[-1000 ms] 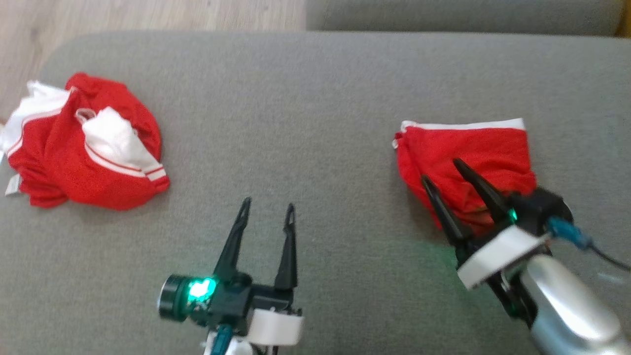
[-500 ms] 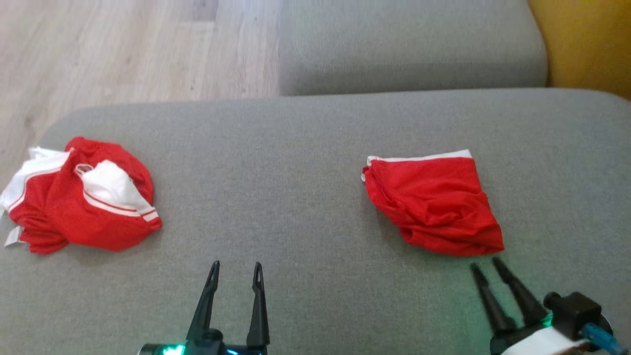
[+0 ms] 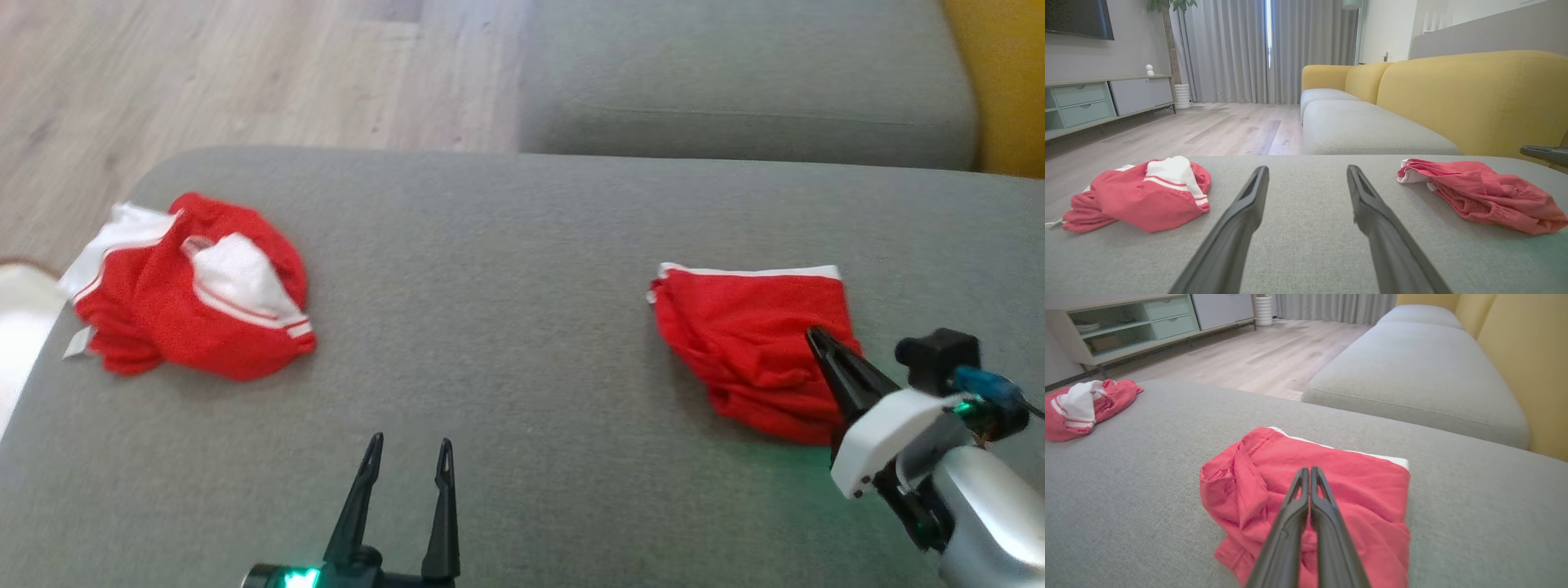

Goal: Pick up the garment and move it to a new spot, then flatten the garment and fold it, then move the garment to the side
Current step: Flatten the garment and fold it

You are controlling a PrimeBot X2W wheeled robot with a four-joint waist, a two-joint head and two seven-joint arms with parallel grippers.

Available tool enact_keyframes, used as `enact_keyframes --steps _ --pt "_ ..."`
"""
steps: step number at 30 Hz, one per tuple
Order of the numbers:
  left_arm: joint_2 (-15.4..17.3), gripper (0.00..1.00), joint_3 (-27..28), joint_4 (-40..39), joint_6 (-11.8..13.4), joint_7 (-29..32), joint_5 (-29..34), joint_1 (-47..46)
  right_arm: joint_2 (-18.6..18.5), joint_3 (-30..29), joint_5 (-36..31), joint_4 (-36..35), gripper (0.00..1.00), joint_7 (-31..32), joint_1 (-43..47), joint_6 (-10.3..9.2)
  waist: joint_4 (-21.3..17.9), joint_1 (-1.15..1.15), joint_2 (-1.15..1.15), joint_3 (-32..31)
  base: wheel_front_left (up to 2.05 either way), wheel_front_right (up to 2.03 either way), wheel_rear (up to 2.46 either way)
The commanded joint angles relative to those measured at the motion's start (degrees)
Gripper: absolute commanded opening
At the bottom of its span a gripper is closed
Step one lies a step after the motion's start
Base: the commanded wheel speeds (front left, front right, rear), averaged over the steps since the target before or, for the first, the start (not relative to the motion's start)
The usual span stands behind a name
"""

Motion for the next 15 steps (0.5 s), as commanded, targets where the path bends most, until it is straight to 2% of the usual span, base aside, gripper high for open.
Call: enact_keyframes --steps 1,7,15 --pt "-0.87 1.0 1.45 -1.46 -0.1 -0.37 0.47 -2.33 -1.24 1.82 0.63 0.51 0.0 0.05 -1.62 -0.05 1.03 -0.01 0.0 0.75 0.0 0.0 0.0" --pt "-1.12 1.0 0.94 -1.03 -0.53 -0.37 0.62 -3.8 0.35 10.13 4.64 10.36 0.0 0.25 -6.66 -0.05 2.65 -0.01 0.0 3.4 0.0 0.0 0.0" --pt "-1.28 1.0 0.47 -1.03 0.05 -0.37 0.55 -5.62 4.13 24.39 9.92 9.94 0.0 -4.88 -10.28 -0.05 1.71 -0.01 0.0 6.34 0.0 0.0 0.0"
